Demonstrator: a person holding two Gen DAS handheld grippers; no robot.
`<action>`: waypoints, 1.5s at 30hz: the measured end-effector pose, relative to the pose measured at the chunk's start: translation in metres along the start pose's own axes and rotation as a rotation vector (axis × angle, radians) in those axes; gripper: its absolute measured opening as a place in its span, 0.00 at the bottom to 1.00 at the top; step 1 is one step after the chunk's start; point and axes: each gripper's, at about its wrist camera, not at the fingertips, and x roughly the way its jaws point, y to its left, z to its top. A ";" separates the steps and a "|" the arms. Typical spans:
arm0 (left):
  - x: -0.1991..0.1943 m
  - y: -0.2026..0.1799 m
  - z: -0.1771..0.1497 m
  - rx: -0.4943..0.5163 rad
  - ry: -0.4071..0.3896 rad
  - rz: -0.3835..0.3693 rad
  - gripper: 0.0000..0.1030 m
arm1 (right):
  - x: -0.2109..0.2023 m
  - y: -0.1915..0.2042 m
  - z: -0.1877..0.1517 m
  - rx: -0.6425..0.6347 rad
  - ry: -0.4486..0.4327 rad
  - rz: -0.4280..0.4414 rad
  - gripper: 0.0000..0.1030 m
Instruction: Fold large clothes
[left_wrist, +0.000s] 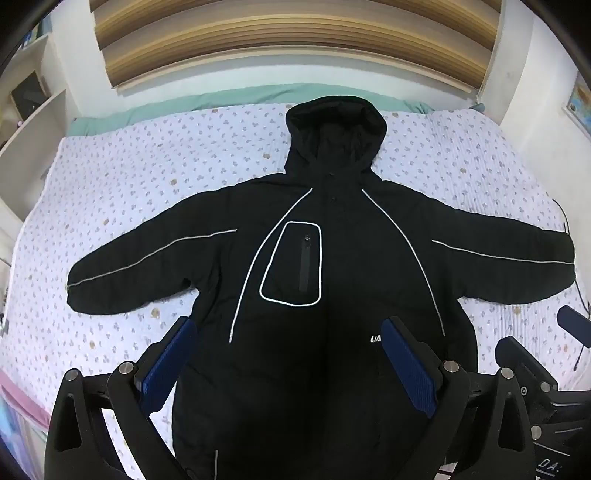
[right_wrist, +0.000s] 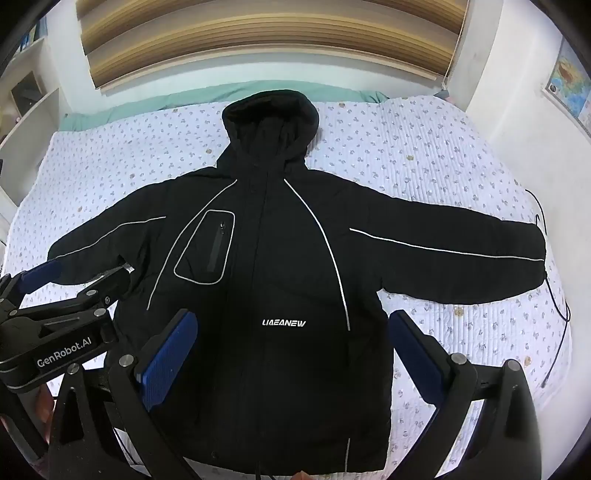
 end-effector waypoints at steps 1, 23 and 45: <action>0.000 -0.001 0.000 0.002 0.000 0.000 0.97 | 0.002 0.000 0.000 -0.002 0.002 -0.001 1.00; 0.004 -0.001 -0.004 0.009 -0.002 0.002 0.97 | 0.016 -0.009 -0.004 -0.041 0.020 0.005 1.00; 0.005 0.006 -0.006 -0.013 -0.011 0.008 0.97 | 0.025 -0.011 -0.004 -0.038 0.051 0.011 1.00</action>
